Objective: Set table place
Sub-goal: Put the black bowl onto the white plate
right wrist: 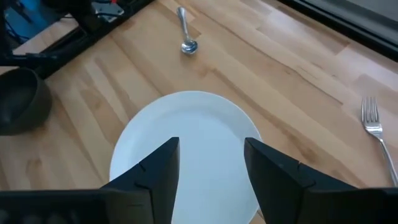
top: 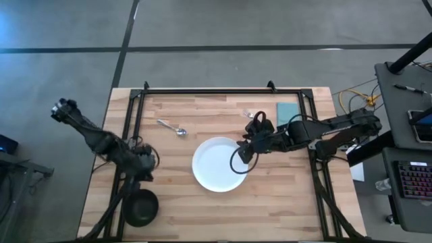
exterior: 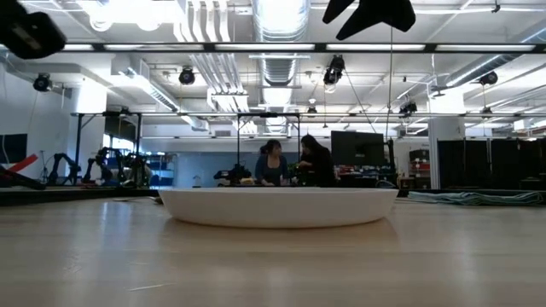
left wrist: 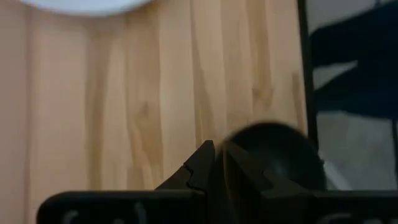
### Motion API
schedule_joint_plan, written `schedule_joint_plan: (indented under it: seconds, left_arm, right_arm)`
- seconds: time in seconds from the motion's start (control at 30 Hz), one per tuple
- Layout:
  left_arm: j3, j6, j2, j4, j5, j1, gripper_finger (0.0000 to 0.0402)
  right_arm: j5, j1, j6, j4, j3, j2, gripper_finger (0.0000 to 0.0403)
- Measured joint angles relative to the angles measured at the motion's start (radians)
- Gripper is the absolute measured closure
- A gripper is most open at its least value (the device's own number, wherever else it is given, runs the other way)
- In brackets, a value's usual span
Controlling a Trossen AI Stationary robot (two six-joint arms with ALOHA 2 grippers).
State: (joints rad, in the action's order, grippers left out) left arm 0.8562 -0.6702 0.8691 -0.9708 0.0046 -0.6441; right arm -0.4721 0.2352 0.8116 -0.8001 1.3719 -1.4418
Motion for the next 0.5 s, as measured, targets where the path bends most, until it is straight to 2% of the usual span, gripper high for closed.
schedule_joint_plan:
  seconds: [0.2, 0.5]
  left_arm:
    - [0.0, -0.041, 0.124, -0.061, 0.0, -0.096, 0.0371]
    - [-0.001, -0.096, 0.25, -0.078, -0.001, -0.146, 0.0304]
  right_arm:
    - [0.0, 0.0, -0.001, -0.005, 0.0, 0.0, 0.0225]
    - [0.0, 0.0, -0.012, -0.009, 0.0, 0.0, 0.0225]
